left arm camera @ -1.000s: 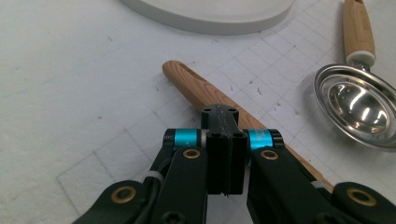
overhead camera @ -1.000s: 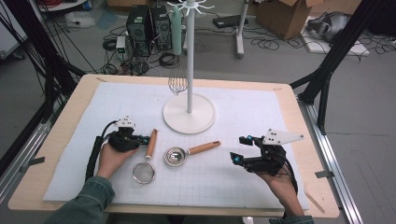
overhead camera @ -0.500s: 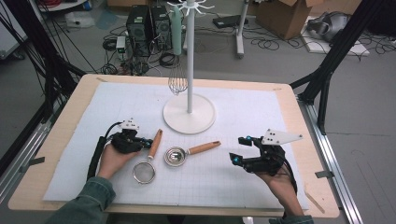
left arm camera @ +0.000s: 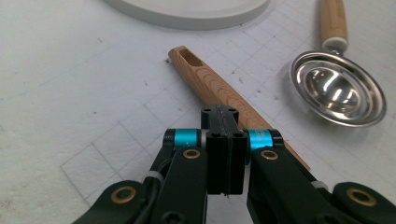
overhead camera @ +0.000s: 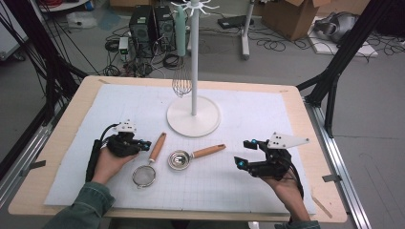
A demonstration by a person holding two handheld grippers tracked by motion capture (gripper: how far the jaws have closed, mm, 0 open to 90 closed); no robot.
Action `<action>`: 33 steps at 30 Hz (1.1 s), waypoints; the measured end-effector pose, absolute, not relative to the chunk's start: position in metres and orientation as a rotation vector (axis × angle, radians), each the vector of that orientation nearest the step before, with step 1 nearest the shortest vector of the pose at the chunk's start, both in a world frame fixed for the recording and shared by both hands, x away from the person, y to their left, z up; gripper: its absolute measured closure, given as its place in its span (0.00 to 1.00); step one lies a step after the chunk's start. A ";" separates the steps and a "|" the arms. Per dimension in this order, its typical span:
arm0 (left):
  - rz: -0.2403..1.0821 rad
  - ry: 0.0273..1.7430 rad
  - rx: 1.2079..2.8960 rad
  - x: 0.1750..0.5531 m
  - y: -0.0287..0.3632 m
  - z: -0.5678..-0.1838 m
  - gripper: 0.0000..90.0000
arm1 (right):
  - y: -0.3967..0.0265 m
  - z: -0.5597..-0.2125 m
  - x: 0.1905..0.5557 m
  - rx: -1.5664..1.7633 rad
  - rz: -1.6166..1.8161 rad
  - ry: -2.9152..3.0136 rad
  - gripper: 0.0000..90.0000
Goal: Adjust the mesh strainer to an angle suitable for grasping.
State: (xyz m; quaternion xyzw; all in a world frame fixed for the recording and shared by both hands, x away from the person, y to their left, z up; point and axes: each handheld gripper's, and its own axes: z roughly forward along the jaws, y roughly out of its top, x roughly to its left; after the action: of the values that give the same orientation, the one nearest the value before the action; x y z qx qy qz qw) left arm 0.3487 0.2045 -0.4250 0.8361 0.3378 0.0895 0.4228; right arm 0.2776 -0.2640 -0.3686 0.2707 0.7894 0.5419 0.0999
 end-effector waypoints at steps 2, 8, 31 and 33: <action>0.225 0.825 2.097 0.346 0.203 -0.422 0.99 | -0.263 -0.369 0.277 0.801 1.603 2.333 0.31; 0.229 0.779 2.100 0.336 0.198 -0.418 0.99 | -0.264 -0.369 0.276 0.796 1.606 2.330 0.31; 0.186 0.670 2.170 0.309 0.174 -0.425 0.99 | -0.262 -0.371 0.272 0.801 1.603 2.345 0.31; 0.186 0.667 2.185 0.309 0.173 -0.426 0.99 | -0.261 -0.371 0.272 0.803 1.602 2.350 0.31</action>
State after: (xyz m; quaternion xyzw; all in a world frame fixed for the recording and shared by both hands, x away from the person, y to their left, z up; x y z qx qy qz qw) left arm 0.3091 0.1726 -0.4261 0.8686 0.2650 0.0739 0.4122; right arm 0.2723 -0.2608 -0.3711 0.2705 0.7917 0.5398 0.0930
